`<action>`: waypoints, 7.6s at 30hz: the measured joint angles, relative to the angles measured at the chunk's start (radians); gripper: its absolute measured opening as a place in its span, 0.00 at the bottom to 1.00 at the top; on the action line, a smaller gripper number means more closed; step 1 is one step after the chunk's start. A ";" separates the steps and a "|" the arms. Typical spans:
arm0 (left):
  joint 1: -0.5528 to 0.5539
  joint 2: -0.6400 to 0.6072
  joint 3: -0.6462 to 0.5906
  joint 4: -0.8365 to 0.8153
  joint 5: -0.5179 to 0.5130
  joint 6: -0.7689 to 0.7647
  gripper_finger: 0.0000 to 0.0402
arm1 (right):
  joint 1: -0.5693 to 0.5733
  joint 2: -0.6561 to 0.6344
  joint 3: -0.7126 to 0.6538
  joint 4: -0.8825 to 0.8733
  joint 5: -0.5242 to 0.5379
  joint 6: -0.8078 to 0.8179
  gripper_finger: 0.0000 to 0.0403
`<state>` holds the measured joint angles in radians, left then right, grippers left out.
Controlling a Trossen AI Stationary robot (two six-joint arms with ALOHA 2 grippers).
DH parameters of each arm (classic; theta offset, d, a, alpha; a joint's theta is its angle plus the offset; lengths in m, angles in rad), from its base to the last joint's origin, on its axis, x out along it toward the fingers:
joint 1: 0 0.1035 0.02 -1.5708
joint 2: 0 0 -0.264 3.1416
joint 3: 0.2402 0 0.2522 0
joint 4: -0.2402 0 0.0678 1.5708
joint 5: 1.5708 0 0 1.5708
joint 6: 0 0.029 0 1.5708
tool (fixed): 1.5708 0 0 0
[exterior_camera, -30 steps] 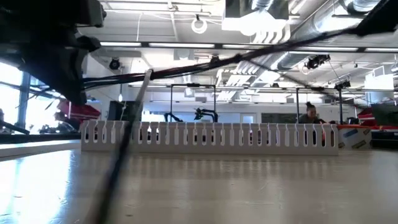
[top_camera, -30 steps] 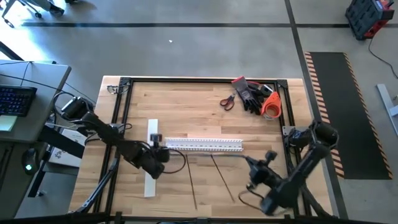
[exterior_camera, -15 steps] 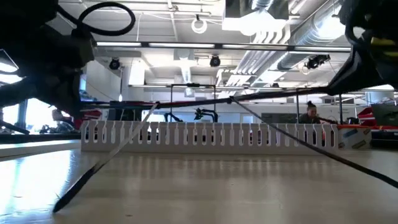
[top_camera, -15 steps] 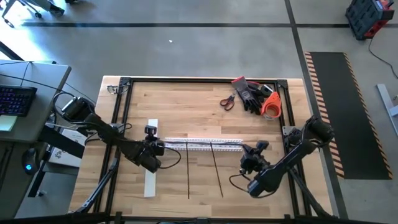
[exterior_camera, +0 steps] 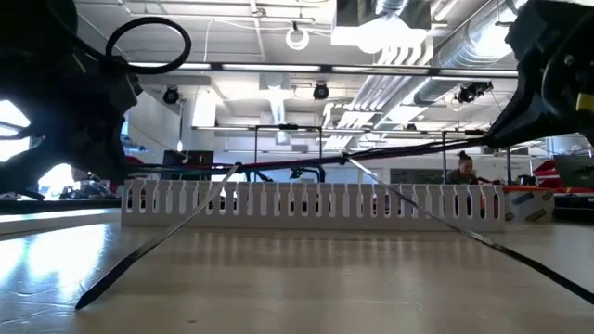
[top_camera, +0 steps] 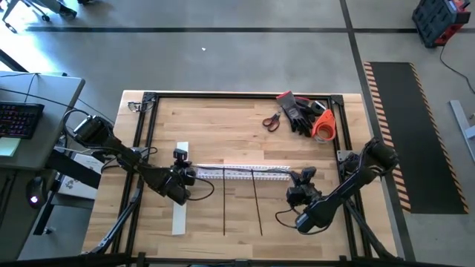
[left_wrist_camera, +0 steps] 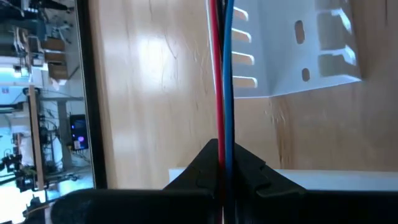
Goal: Ziptie cables
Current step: Put the cable into the white cable duct
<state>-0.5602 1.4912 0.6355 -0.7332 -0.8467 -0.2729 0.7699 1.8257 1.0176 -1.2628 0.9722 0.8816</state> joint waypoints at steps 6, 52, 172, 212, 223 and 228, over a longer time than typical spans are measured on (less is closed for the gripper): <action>-0.005 0.002 -0.032 0.030 0.001 0.017 0.00 | -0.030 0.055 0.000 -0.011 0.017 -0.185 0.01; -0.078 0.026 0.189 -0.112 -0.022 -0.082 0.29 | -0.036 0.131 0.000 -0.075 0.018 -0.233 0.02; -0.233 -0.032 0.096 0.087 0.010 -0.554 0.28 | -0.368 0.389 0.233 1.868 0.023 -0.698 0.00; -0.117 -0.044 0.120 0.456 0.273 -0.108 0.18 | -0.189 0.234 0.171 1.421 0.011 -0.919 0.40; -0.236 -0.045 0.169 0.392 0.084 -0.171 0.18 | -0.306 0.262 0.173 1.704 -0.219 -1.079 0.16; -0.225 -0.043 0.132 0.399 -0.003 -0.152 0.20 | -0.312 0.262 0.173 1.759 -0.251 -1.119 0.02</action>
<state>-0.7853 1.4483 0.7680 -0.3340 -0.8501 -0.4247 0.4576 2.0872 1.1908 0.4964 0.7209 -0.2376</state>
